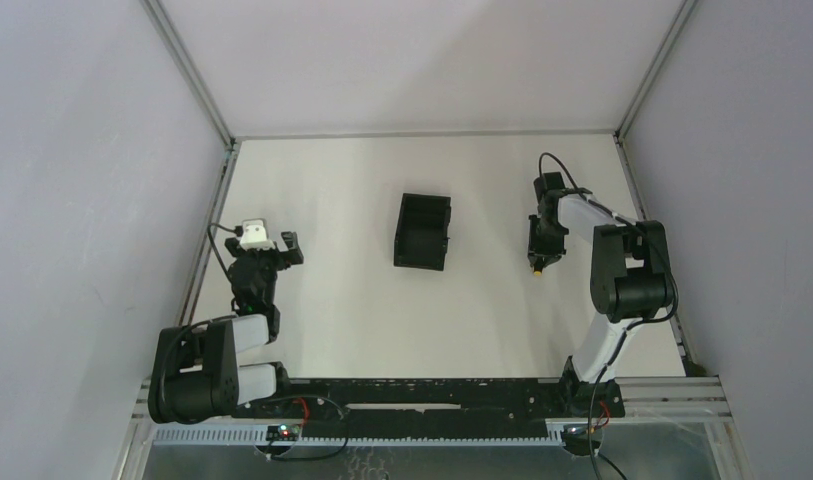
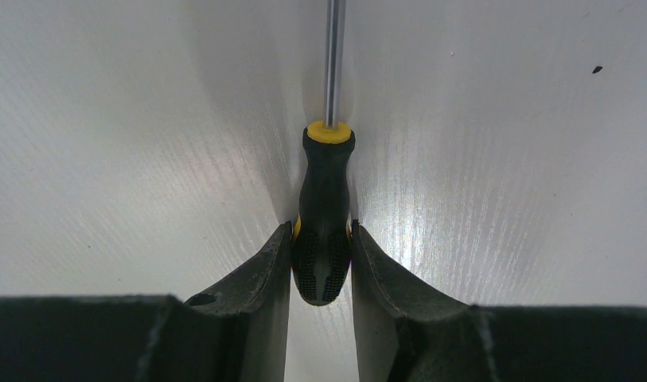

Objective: Put the screwdriver in the bin
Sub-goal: Pick up the screwdriver from the center of the board.

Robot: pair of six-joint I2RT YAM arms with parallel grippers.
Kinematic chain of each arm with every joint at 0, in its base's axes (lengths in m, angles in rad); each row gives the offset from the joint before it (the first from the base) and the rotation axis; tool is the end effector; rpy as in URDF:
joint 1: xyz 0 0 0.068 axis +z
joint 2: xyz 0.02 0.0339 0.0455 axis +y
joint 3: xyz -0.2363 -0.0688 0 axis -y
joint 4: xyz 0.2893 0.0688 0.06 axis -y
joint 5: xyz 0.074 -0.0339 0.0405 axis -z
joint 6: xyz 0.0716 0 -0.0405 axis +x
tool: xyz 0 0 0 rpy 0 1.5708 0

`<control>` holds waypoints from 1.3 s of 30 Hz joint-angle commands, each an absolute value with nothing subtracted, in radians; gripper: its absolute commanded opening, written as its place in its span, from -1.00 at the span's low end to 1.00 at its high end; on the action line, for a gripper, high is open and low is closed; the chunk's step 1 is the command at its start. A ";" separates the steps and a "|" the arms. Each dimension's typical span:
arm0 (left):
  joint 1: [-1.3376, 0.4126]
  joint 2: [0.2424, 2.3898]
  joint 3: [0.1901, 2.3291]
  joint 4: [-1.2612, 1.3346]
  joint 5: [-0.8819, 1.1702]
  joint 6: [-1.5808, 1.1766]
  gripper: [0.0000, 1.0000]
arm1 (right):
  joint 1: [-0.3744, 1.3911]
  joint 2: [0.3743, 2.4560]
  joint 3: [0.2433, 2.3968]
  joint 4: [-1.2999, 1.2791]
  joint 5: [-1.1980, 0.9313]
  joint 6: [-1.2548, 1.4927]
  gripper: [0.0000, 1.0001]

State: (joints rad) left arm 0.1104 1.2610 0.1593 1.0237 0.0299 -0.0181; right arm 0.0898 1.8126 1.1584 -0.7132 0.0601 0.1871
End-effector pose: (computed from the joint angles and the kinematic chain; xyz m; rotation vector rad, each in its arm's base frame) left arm 0.2759 0.0284 0.0963 -0.0831 1.6469 0.0457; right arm 0.3709 0.0291 0.0720 0.1515 2.9277 -0.0460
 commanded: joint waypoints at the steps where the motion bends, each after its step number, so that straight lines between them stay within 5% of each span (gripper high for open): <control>1: 0.106 1.255 0.169 1.095 0.029 -0.003 1.00 | 0.104 1.790 1.154 -0.715 0.057 0.198 -1.00; 39: 0.106 1.255 0.170 1.095 0.030 -0.003 1.00 | 0.186 1.638 1.373 -0.963 0.122 0.264 -1.00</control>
State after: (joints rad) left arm 0.1104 1.2610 0.1593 1.0237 0.0299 -0.0181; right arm 0.1703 1.6974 1.2934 -0.8886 0.0795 0.2207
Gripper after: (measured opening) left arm 0.996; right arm 0.369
